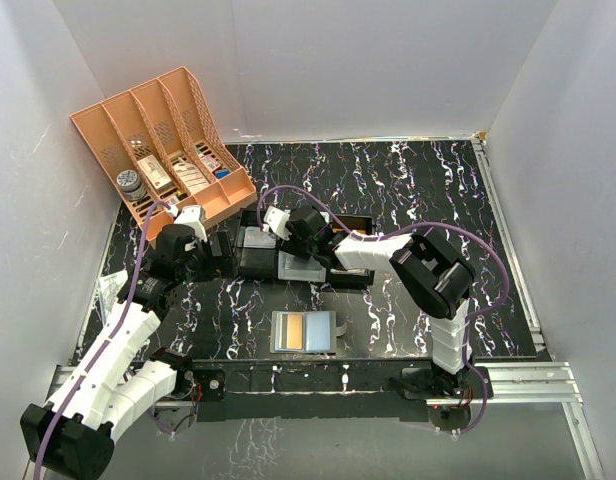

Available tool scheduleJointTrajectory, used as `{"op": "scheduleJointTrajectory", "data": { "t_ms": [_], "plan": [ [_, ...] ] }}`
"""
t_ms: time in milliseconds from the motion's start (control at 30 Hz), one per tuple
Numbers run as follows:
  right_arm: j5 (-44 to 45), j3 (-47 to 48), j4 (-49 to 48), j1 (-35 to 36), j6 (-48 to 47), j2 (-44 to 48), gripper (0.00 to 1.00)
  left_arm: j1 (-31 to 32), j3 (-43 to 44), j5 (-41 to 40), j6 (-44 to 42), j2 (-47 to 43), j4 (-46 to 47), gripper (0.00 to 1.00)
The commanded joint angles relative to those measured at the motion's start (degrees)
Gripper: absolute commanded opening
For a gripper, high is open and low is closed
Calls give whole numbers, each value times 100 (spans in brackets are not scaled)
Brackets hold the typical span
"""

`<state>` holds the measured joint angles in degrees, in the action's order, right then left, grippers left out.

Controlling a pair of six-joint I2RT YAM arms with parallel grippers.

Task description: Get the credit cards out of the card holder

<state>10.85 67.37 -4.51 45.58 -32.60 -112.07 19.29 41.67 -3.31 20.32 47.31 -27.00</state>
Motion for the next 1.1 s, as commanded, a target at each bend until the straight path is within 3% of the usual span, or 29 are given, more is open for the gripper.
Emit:
{"op": "scheduleJointTrajectory", "data": {
  "t_ms": [0,333,533,700,833,1067],
  "plan": [
    [-212,277,-256,-78,262,150,58,-17,59,94,-73,-3,29,99],
    [-632,208,-595,-210,1217,783,62,-20,52,103,-72,15,31,99],
    [-308,-36,-484,-225,2852,1645,64,-22,52,103,-80,-24,38,99],
    [782,72,841,-231,4868,2174,65,-22,44,142,-80,-14,55,99],
    [1416,274,2188,-228,5852,2186,66,-22,43,178,-97,34,68,99],
    [1207,544,3033,-233,6143,1801,70,-22,46,233,-116,59,73,99]
  ]
}}
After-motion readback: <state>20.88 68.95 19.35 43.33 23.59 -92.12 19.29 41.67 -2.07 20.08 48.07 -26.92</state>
